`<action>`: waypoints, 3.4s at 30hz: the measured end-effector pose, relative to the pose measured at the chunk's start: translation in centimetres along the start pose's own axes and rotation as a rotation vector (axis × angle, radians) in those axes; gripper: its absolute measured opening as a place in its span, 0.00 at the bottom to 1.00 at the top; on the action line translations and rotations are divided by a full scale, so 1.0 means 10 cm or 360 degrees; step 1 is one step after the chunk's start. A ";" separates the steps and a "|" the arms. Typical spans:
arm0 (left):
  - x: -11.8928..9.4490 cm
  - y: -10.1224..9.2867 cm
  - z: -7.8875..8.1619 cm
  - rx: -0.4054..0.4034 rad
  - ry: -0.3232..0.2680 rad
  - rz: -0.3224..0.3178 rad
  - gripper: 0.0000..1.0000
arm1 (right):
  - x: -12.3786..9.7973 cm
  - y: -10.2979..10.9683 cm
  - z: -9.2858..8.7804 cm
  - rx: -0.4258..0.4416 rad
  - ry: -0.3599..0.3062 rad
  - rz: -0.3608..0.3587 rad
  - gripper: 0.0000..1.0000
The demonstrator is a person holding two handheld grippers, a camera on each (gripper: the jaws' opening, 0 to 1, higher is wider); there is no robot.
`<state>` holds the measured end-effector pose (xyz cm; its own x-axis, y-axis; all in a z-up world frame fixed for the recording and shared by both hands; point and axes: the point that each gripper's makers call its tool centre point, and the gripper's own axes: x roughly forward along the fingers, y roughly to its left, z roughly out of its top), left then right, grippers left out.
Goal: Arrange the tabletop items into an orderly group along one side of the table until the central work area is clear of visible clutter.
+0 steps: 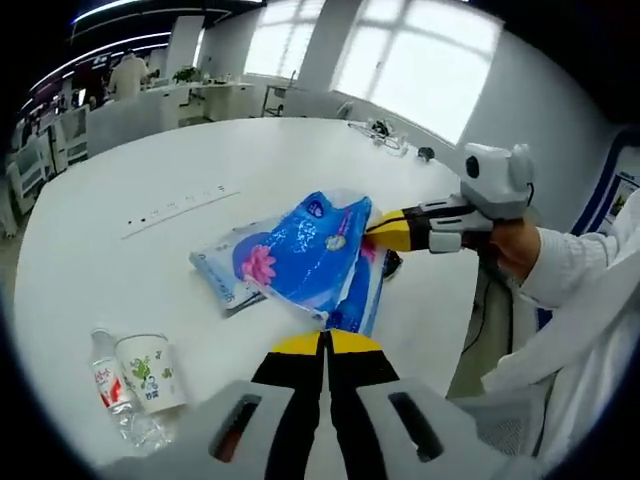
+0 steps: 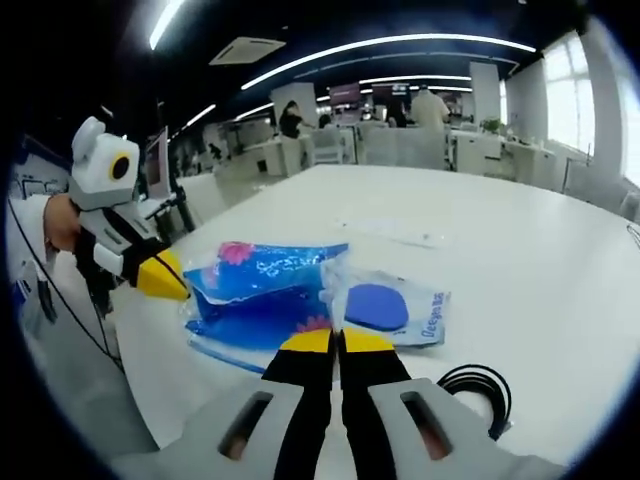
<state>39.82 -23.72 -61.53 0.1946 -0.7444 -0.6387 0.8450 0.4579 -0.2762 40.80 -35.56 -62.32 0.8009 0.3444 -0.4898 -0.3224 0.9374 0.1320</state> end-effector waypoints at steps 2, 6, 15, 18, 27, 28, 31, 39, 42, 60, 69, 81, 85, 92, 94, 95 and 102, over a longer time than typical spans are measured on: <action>0.05 -0.05 0.06 0.0005 -0.0002 -0.0036 0.00 | -0.07 -0.07 0.01 -0.0002 -0.0009 -0.0031 0.00; 0.13 -0.12 0.15 0.0070 0.0014 -0.0073 0.00 | -0.20 -0.20 0.04 0.0022 -0.0037 -0.0076 0.00; 0.39 -0.30 0.43 0.0171 0.0022 -0.0145 0.00 | -0.45 -0.54 0.06 0.0055 -0.0069 -0.0198 0.00; 0.48 -0.36 0.54 0.0182 0.0004 -0.0170 0.00 | -0.52 -0.65 0.09 0.0055 -0.0079 -0.0224 0.00; 0.71 -0.45 0.86 0.0189 -0.0036 -0.0209 0.00 | -0.68 -1.00 0.20 0.0048 -0.0117 -0.0303 0.00; 0.73 -0.45 0.89 0.0192 -0.0040 -0.0211 0.00 | -0.69 -1.04 0.22 0.0048 -0.0120 -0.0314 0.00; 0.81 -0.46 1.00 0.0185 -0.0054 -0.0211 0.00 | -0.72 -1.16 0.26 0.0048 -0.0132 -0.0336 0.00; 1.03 -0.47 1.25 0.0178 -0.0085 -0.0223 0.00 | -0.76 -1.43 0.36 0.0045 -0.0156 -0.0390 0.00; 1.10 -0.46 1.30 0.0172 -0.0091 -0.0225 0.00 | -0.76 -1.51 0.36 0.0050 -0.0157 -0.0399 0.00; 1.62 -0.28 1.41 0.0044 -0.0050 -0.0178 0.00 | -0.51 -1.97 0.24 0.0076 -0.0110 -0.0432 0.00; 1.88 -0.18 1.35 0.0005 -0.0003 -0.0132 0.00 | -0.35 -2.14 0.05 0.0116 -0.0068 -0.0429 0.00; 2.25 -0.06 1.16 -0.0099 0.0138 -0.0054 0.00 | -0.11 -2.38 -0.30 0.0220 0.0018 -0.0414 0.00; 2.34 -0.02 1.12 -0.0125 0.0170 -0.0017 0.00 | -0.03 -2.42 -0.38 0.0239 0.0034 -0.0408 0.00; 2.49 0.05 0.97 -0.0193 0.0273 0.0031 0.00 | 0.10 -2.48 -0.58 0.0277 0.0084 -0.0389 0.00; 2.52 0.07 0.97 -0.0219 0.0284 0.0044 0.00 | 0.14 -2.51 -0.61 0.0294 0.0088 -0.0384 0.00; 2.54 0.09 0.98 -0.0232 0.0286 0.0051 0.00 | 0.14 -2.51 -0.62 0.0297 0.0089 -0.0385 0.00; 2.61 0.10 0.93 -0.0264 0.0340 0.0073 0.00 | 0.24 -2.56 -0.77 0.0358 0.0115 -0.0378 0.00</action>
<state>50.40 -47.23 -71.79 0.1066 -0.6099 -0.7853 0.7410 0.5754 -0.3462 47.09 -59.14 -73.49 0.7998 0.1181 -0.5885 -0.0054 0.9818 0.1897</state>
